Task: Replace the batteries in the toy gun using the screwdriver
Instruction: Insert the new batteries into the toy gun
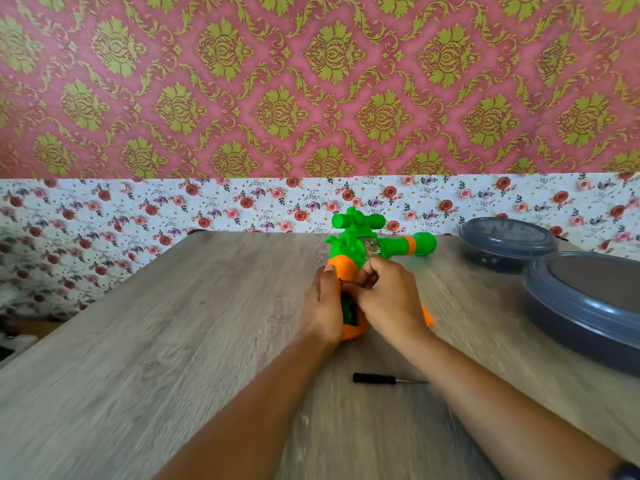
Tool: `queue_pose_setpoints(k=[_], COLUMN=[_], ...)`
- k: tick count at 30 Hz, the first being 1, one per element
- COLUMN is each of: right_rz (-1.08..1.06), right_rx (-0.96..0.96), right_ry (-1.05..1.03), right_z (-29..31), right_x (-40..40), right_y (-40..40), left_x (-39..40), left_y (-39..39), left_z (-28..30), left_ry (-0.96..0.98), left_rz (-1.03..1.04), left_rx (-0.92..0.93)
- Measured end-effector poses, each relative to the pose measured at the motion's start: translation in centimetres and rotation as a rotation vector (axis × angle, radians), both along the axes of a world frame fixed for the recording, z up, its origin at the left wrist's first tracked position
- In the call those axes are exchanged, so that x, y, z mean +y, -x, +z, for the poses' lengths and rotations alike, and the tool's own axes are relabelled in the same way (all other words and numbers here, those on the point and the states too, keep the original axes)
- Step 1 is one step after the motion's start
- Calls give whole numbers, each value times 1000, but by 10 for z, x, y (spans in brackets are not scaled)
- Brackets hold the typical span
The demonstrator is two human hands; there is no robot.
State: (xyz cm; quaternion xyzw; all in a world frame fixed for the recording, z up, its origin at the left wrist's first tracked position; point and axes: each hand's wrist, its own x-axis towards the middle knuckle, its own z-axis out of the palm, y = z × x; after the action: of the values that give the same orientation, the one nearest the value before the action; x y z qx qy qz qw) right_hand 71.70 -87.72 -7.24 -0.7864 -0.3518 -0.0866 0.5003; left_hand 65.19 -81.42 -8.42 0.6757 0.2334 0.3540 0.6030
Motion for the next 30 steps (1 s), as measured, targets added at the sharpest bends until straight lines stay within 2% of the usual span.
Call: queue_pose_setpoints(k=[6, 11, 17, 21, 27, 29, 30], right_rz=[68, 119, 192, 215, 199, 176, 156], right_rx=[124, 132, 260, 253, 205, 112, 34], right_ry=[-68, -59, -36, -14, -59, 11, 121], right_z=[-3, -3, 0, 4, 18, 28, 34], right_x=[-2, -2, -6, -8, -33, -50, -60], right_y=[-6, -7, -16, -20, -28, -29, -29], left_x=[4, 4, 7, 8, 9, 9, 9], left_y=[-1, 1, 1, -2, -4, -4, -4], left_z=[0, 2, -4, -7, -6, -5, -6], left_ry=[-2, 28, -178, -264, -180, -174, -173], left_rz=[-16, -44, -63, -31, -28, -28, -28], left_rx=[-6, -9, 130, 185, 204, 215, 214])
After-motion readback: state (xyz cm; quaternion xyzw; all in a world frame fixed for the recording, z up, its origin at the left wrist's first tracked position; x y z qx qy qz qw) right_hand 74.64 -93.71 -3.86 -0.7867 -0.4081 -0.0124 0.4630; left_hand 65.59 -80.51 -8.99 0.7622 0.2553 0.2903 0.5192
